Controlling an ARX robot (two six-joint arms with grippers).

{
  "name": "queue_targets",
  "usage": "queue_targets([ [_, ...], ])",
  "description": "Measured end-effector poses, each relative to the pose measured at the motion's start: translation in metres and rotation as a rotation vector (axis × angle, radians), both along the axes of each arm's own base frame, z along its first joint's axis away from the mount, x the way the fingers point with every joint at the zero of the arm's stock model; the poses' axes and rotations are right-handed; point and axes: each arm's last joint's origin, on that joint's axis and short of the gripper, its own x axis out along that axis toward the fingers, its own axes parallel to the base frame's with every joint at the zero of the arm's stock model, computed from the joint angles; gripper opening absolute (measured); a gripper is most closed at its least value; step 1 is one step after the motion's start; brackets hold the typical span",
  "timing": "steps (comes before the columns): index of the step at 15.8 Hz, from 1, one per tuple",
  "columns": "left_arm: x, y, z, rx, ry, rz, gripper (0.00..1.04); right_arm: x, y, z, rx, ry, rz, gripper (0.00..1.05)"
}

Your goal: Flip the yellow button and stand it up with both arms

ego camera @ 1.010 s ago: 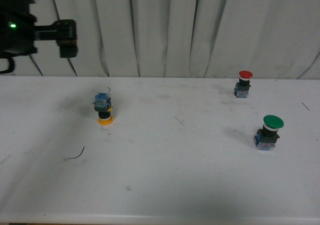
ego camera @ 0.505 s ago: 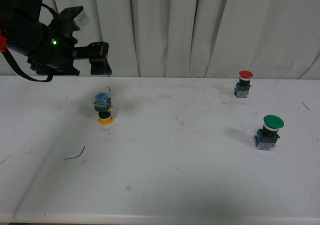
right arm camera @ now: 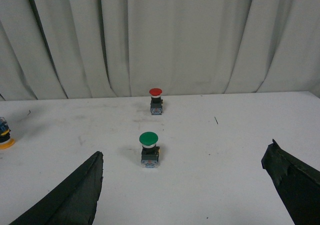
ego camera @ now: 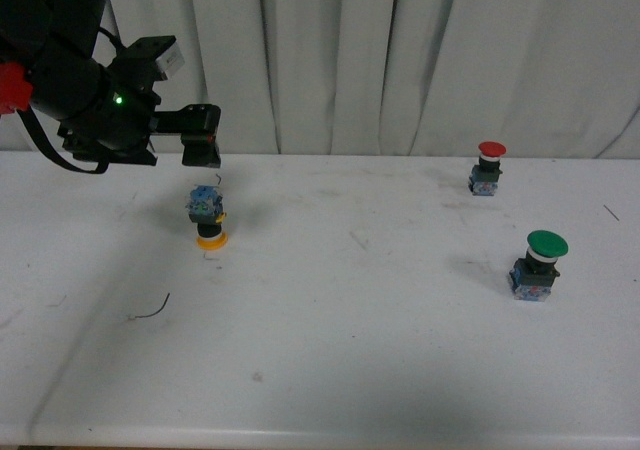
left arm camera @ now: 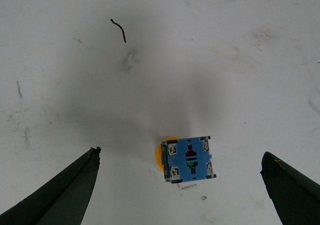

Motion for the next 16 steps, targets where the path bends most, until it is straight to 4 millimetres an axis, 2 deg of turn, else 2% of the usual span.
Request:
queue_targets([
  [7,0.007,-0.013,-0.033,0.030,0.057,0.033,0.98,0.000,0.000,0.000,0.000,0.000,0.000,0.98],
  [12,0.009,-0.016,-0.038,0.058,0.061,0.033,0.98,0.000,0.000,0.000,0.000,0.000,0.000,0.98],
  [13,0.010,-0.016,-0.037,0.058,0.055,0.026,0.79,0.000,0.000,0.000,0.000,0.000,0.000,0.98],
  [14,0.010,-0.016,-0.038,0.055,0.055,0.022,0.47,0.000,0.000,0.000,0.000,0.000,0.000,0.98],
  [15,0.010,-0.017,-0.037,0.055,0.051,0.020,0.30,0.000,0.000,0.000,0.000,0.000,0.000,0.98],
  [16,0.010,-0.017,-0.037,0.058,0.049,0.017,0.30,0.000,0.000,0.000,0.000,0.000,0.000,0.98],
])
